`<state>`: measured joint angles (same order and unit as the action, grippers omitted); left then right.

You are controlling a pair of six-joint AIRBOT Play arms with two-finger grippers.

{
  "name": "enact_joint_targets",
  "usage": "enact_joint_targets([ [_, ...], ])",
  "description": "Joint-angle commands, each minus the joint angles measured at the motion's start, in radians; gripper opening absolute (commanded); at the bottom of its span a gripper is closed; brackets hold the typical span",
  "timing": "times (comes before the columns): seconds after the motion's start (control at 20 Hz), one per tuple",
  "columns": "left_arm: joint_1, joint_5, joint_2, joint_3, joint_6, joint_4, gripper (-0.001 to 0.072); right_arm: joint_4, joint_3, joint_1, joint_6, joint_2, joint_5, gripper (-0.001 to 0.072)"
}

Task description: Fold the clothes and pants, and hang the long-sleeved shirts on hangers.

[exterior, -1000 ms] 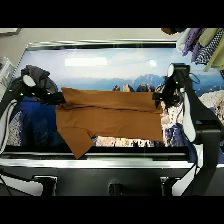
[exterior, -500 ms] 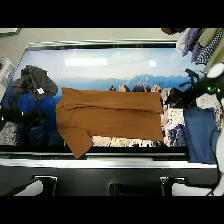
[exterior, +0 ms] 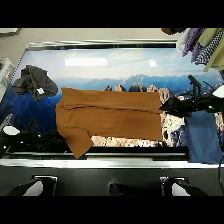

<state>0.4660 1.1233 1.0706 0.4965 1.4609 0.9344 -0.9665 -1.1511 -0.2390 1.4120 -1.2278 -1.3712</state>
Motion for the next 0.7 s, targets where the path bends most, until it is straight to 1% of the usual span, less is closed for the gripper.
enact_joint_targets([
  [0.0,-0.055,-0.085,-0.002,-0.061,-0.026,-0.052,0.0466,0.045,0.017,-0.001,-0.013,0.038,0.010,0.0472],
  [0.25,-0.128,-0.135,0.069,-0.062,-0.026,-0.084,0.0466,0.144,0.017,-0.001,-0.013,0.042,0.000,0.0471],
  [0.3,-0.143,-0.148,0.081,-0.061,-0.027,-0.102,0.0445,0.169,0.017,-0.001,-0.013,0.042,-0.007,0.0471],
  [0.35,-0.158,-0.155,0.089,-0.061,-0.035,-0.117,0.0375,0.194,0.017,-0.001,-0.013,0.042,-0.013,0.0471],
  [0.4,-0.169,-0.154,0.094,-0.061,-0.052,-0.136,0.0235,0.212,0.017,-0.002,-0.014,0.042,-0.019,0.0471],
  [0.45,-0.174,-0.153,0.094,-0.061,-0.052,-0.141,0.0114,0.209,0.015,-0.003,-0.030,0.045,-0.026,0.0471],
  [0.5,-0.174,-0.149,0.093,-0.060,-0.052,-0.141,0.0022,0.193,0.015,-0.014,-0.043,0.050,-0.035,0.0471],
  [0.65,-0.174,-0.131,0.093,-0.060,-0.068,-0.141,0.0022,0.133,0.020,-0.144,-0.043,0.053,-0.051,0.0468],
])
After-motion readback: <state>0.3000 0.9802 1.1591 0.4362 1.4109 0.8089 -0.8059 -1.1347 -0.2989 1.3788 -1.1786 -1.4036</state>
